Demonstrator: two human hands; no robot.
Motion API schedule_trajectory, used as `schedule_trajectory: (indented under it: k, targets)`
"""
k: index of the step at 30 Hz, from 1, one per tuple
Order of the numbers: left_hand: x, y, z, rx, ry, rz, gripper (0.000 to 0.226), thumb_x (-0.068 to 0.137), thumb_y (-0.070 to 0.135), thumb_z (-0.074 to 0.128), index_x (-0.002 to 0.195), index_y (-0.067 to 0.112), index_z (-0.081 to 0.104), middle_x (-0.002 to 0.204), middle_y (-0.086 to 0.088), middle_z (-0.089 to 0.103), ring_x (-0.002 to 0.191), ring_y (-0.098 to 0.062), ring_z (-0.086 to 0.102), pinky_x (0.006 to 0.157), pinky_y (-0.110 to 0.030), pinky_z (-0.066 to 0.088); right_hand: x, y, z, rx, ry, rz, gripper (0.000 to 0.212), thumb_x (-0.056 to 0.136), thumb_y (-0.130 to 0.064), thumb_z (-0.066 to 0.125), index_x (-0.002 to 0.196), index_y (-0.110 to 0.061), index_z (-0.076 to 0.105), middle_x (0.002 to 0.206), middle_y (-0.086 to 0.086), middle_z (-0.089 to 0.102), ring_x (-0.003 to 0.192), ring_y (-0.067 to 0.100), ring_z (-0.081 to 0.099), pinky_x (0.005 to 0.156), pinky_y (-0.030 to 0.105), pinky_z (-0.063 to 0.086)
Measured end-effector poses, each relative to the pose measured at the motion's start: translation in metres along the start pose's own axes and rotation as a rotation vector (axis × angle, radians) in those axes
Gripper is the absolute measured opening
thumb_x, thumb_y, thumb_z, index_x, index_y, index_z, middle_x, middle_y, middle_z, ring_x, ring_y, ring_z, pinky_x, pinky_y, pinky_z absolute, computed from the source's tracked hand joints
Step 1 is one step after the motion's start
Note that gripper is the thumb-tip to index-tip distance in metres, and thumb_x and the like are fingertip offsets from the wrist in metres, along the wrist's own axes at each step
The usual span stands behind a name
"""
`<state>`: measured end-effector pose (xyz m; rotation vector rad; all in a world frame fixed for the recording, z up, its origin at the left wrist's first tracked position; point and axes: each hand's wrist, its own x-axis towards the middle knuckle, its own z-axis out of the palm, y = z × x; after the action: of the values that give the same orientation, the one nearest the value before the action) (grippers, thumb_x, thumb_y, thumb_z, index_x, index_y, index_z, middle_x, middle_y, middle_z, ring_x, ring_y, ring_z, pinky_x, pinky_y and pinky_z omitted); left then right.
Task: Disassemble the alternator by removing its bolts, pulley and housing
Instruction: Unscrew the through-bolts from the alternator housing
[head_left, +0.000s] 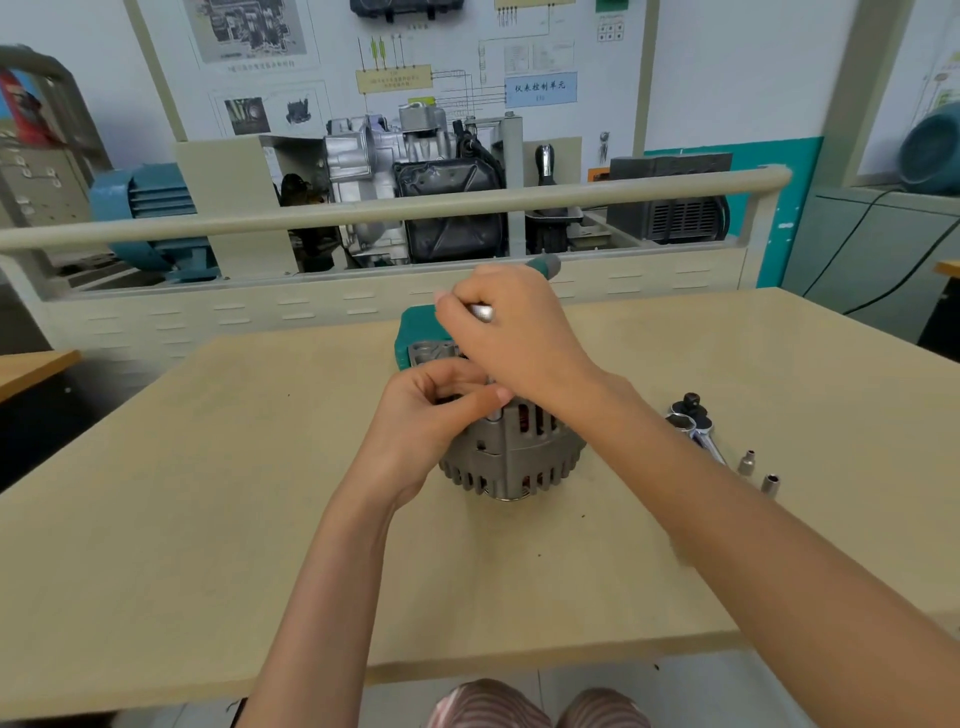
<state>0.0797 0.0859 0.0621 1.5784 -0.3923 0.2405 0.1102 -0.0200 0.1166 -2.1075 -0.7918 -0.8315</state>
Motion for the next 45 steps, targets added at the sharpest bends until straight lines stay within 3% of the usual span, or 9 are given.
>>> schedule_trajectory:
  k: [4, 6, 20, 25, 30, 34, 38, 43, 45]
  targets:
    - [0.002, -0.002, -0.001, 0.043, 0.039, -0.003, 0.024, 0.081, -0.009, 0.062, 0.077, 0.013, 0.071, 0.069, 0.005, 0.073, 0.067, -0.002, 0.065, 0.060, -0.011, 0.047, -0.004, -0.010, 0.004, -0.597, 0.088, 0.080, 0.033, 0.090, -0.021, 0.040, 0.058, -0.018, 0.038, 0.048, -0.003, 0.027, 0.049, 0.018, 0.029, 0.069, 0.032, 0.018]
    - [0.003, -0.002, 0.000, 0.044, 0.055, -0.004, 0.023, 0.081, -0.009, 0.062, 0.079, 0.012, 0.071, 0.070, 0.005, 0.073, 0.069, -0.004, 0.066, 0.063, -0.013, 0.049, -0.004, -0.013, 0.004, -0.700, 0.086, 0.149, 0.035, 0.088, -0.016, 0.041, 0.056, -0.018, 0.027, 0.049, -0.003, 0.020, 0.046, 0.014, 0.018, 0.069, 0.034, 0.017]
    - [0.003, -0.006, 0.002, 0.059, 0.086, 0.007, 0.022, 0.080, -0.008, 0.062, 0.079, 0.012, 0.069, 0.065, 0.007, 0.070, 0.064, -0.001, 0.062, 0.058, -0.012, 0.046, -0.001, -0.023, -0.001, -0.812, -0.032, 0.171, 0.040, 0.085, -0.014, 0.055, 0.055, -0.016, 0.028, 0.051, -0.002, 0.029, 0.045, 0.014, 0.025, 0.053, 0.029, 0.019]
    - [-0.002, -0.002, -0.001, 0.076, 0.040, -0.005, 0.024, 0.082, -0.007, 0.060, 0.078, 0.015, 0.069, 0.067, 0.009, 0.071, 0.063, 0.002, 0.063, 0.056, -0.008, 0.043, -0.003, -0.025, -0.002, -0.764, -0.034, 0.048, 0.039, 0.085, -0.010, 0.049, 0.055, -0.016, 0.025, 0.050, -0.002, 0.026, 0.045, 0.014, 0.023, 0.057, 0.031, 0.021]
    - [-0.002, 0.006, -0.008, 0.086, -0.086, -0.023, 0.017, 0.078, 0.007, 0.068, 0.075, 0.022, 0.075, 0.072, 0.007, 0.073, 0.066, 0.001, 0.065, 0.057, -0.007, 0.044, -0.002, -0.014, -0.007, -0.611, -0.050, -0.110, 0.033, 0.095, -0.026, 0.040, 0.064, -0.020, 0.049, 0.056, -0.004, 0.038, 0.058, 0.017, 0.038, 0.069, 0.030, 0.024]
    - [-0.002, 0.005, -0.007, 0.065, -0.157, -0.011, 0.014, 0.071, 0.025, 0.069, 0.082, 0.027, 0.078, 0.087, 0.004, 0.075, 0.084, -0.005, 0.070, 0.069, -0.010, 0.048, 0.000, -0.002, -0.013, -0.316, -0.117, -0.116, 0.051, 0.095, -0.031, 0.046, 0.049, -0.026, 0.027, 0.046, -0.007, 0.028, 0.058, 0.018, 0.036, 0.060, 0.028, 0.017]
    - [0.001, 0.001, -0.007, 0.061, -0.119, -0.002, 0.017, 0.067, 0.028, 0.072, 0.083, 0.027, 0.078, 0.089, 0.002, 0.075, 0.087, -0.008, 0.070, 0.071, -0.012, 0.049, 0.002, 0.002, -0.013, -0.180, -0.151, -0.125, 0.050, 0.094, -0.027, 0.050, 0.047, -0.022, 0.033, 0.045, -0.004, 0.031, 0.053, 0.019, 0.037, 0.052, 0.014, 0.021]
    - [0.003, 0.000, -0.005, 0.061, -0.081, 0.003, 0.014, 0.071, 0.015, 0.073, 0.074, 0.027, 0.078, 0.077, 0.004, 0.075, 0.073, -0.003, 0.069, 0.061, -0.009, 0.047, 0.000, -0.009, -0.010, -0.503, -0.073, -0.024, 0.046, 0.094, -0.030, 0.042, 0.051, -0.020, 0.028, 0.049, -0.005, 0.029, 0.046, 0.012, 0.027, 0.062, 0.029, 0.021]
    - [0.003, -0.002, -0.004, 0.073, -0.061, 0.008, 0.031, 0.078, -0.003, 0.066, 0.067, 0.024, 0.077, 0.068, 0.005, 0.073, 0.064, 0.000, 0.066, 0.056, -0.008, 0.045, -0.003, -0.017, -0.005, -0.697, 0.011, 0.076, 0.042, 0.090, -0.025, 0.046, 0.053, -0.018, 0.026, 0.050, -0.003, 0.027, 0.044, 0.015, 0.025, 0.058, 0.031, 0.023]
